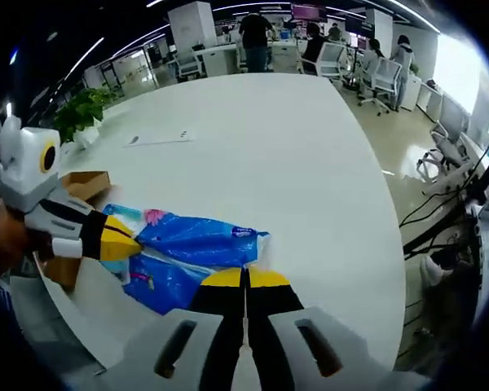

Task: Operate the shoe box by opening the lid, removing the specified soft item, and placing it in the target area until the item is outside and the box remains undamaged.

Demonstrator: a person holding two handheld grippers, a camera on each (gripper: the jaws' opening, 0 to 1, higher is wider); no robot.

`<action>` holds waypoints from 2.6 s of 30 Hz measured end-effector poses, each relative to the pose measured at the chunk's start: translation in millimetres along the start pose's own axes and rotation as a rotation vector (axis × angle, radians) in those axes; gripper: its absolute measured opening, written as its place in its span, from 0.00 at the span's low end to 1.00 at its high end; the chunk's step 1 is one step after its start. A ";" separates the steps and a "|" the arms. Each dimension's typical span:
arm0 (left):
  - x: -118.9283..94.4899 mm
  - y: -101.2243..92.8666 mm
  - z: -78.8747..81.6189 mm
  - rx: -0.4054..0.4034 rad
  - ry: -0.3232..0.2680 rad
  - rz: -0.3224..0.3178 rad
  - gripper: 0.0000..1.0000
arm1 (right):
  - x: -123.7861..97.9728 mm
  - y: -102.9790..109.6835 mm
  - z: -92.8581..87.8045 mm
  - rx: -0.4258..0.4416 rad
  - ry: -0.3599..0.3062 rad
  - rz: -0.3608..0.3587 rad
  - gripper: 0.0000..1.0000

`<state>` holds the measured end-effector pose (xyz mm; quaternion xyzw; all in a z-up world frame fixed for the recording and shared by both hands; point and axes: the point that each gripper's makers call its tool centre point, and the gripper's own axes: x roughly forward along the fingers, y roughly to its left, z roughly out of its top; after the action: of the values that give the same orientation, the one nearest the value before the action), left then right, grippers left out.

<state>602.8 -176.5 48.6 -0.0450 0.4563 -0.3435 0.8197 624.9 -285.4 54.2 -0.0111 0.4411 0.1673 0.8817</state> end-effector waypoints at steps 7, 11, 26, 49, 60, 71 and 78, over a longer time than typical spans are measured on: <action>16.7 3.1 -4.6 -0.012 0.017 0.003 0.00 | 15.1 -9.6 -9.6 0.002 0.018 0.004 0.00; 25.4 7.4 -9.8 -0.010 0.033 0.009 0.00 | 27.8 -14.8 -14.0 0.002 0.028 0.011 0.00; 43.9 18.2 -22.2 -0.015 0.063 0.030 0.01 | 45.0 -17.6 -30.9 -0.014 0.037 0.015 0.00; 24.2 18.9 -14.3 0.023 0.034 0.030 0.23 | 28.0 -9.6 -19.7 0.021 -0.044 0.000 0.19; -22.1 10.9 -2.1 0.063 -0.024 0.015 0.25 | -3.6 20.9 -11.0 0.026 -0.086 -0.005 0.19; -85.6 30.5 -11.2 0.063 -0.060 0.042 0.25 | -23.1 73.0 2.9 0.002 -0.118 0.012 0.20; -128.4 50.1 -22.6 0.051 -0.085 0.069 0.25 | -30.9 116.3 14.3 -0.027 -0.135 0.033 0.20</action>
<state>566.7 -55.4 108.1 -0.0228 0.4136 -0.3243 0.8504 583.4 -182.1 101.9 -0.0046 0.3784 0.1883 0.9063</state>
